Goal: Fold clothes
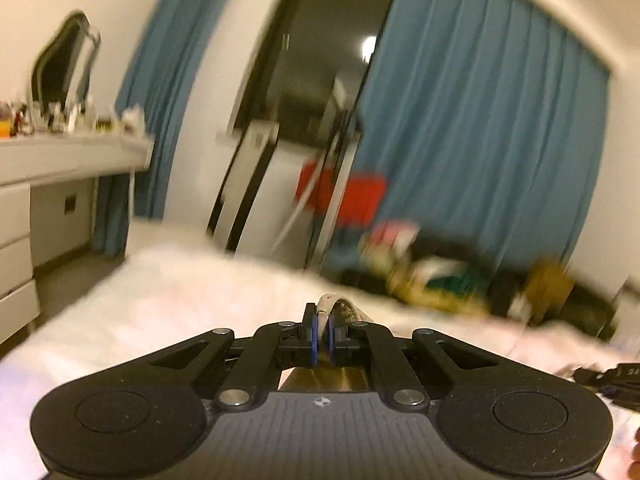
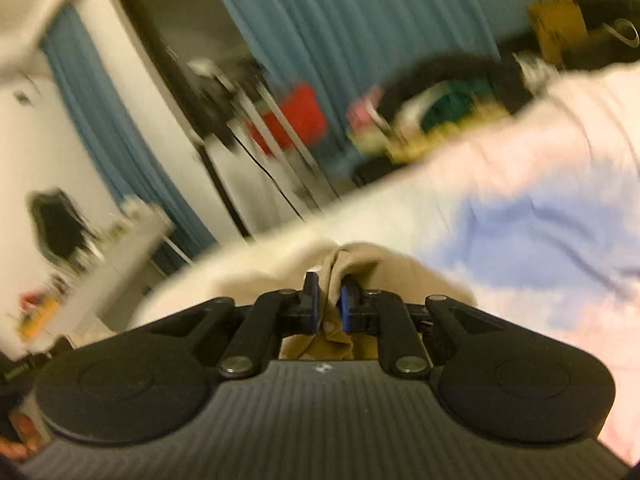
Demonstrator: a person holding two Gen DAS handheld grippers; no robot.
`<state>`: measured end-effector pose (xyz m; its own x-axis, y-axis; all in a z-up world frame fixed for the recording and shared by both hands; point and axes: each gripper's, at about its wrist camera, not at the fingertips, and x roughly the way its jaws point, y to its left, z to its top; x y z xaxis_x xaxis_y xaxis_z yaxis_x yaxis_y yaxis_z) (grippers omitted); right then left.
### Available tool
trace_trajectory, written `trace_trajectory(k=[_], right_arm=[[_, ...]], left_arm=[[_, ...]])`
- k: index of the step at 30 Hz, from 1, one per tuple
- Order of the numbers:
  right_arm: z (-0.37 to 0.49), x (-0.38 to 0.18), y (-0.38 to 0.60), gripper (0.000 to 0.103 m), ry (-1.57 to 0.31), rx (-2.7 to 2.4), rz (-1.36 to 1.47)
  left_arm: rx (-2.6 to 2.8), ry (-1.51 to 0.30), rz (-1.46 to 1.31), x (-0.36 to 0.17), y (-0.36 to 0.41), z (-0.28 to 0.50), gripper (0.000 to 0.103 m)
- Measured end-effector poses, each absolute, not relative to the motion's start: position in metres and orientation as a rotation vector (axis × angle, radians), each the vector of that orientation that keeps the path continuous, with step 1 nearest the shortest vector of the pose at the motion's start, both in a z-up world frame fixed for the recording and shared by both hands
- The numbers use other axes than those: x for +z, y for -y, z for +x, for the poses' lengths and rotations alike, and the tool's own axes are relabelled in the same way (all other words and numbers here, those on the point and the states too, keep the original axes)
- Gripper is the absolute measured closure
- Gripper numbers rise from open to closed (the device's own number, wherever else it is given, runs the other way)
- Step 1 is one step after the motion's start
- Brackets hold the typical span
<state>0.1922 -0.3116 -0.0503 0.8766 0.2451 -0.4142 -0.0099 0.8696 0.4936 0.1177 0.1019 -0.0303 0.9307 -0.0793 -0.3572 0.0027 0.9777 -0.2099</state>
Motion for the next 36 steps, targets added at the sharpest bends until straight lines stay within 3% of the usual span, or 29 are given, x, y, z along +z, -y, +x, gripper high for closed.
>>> trace_trajectory(k=[2,3,5,6,9,11,13,22,30,36], right_arm=[[0.206,-0.071,0.307,0.08,-0.525,0.104,0.496],[0.209,-0.075,0.306,0.071,-0.53,0.098,0.502],[0.213,-0.082,0.305,0.039,-0.536,0.088,0.512],[0.211,-0.077,0.305,0.015,-0.522,0.087,0.51],[0.195,-0.056,0.306,0.014,-0.438,0.071,0.471],[0.181,-0.041,0.307,0.014,-0.384,0.048,0.412],[0.168,-0.03,0.307,0.014,-0.369,0.017,0.346],[0.12,-0.028,0.3,0.014,-0.51,0.062,0.351],[0.121,-0.049,0.283,0.014,-0.593,0.083,0.317],[0.123,-0.06,0.277,0.014,-0.619,0.104,0.295]], left_arm=[[-0.017,-0.435,-0.158,-0.054,-0.097,0.138,0.098],[0.001,-0.462,-0.138,-0.066,-0.098,0.146,0.098],[0.022,-0.493,-0.163,-0.075,-0.104,0.159,0.094],[0.03,-0.506,-0.184,-0.078,-0.109,0.165,0.093],[0.053,-0.504,-0.228,-0.073,-0.118,0.175,0.075],[0.063,-0.466,-0.233,-0.063,-0.121,0.17,0.053],[0.067,-0.431,-0.233,-0.053,-0.123,0.163,0.043],[-0.128,-0.373,0.073,-0.019,-0.059,0.091,0.029],[-0.251,-0.425,0.588,-0.093,0.044,0.073,0.028],[-0.111,-0.26,0.781,-0.126,0.06,0.071,0.027]])
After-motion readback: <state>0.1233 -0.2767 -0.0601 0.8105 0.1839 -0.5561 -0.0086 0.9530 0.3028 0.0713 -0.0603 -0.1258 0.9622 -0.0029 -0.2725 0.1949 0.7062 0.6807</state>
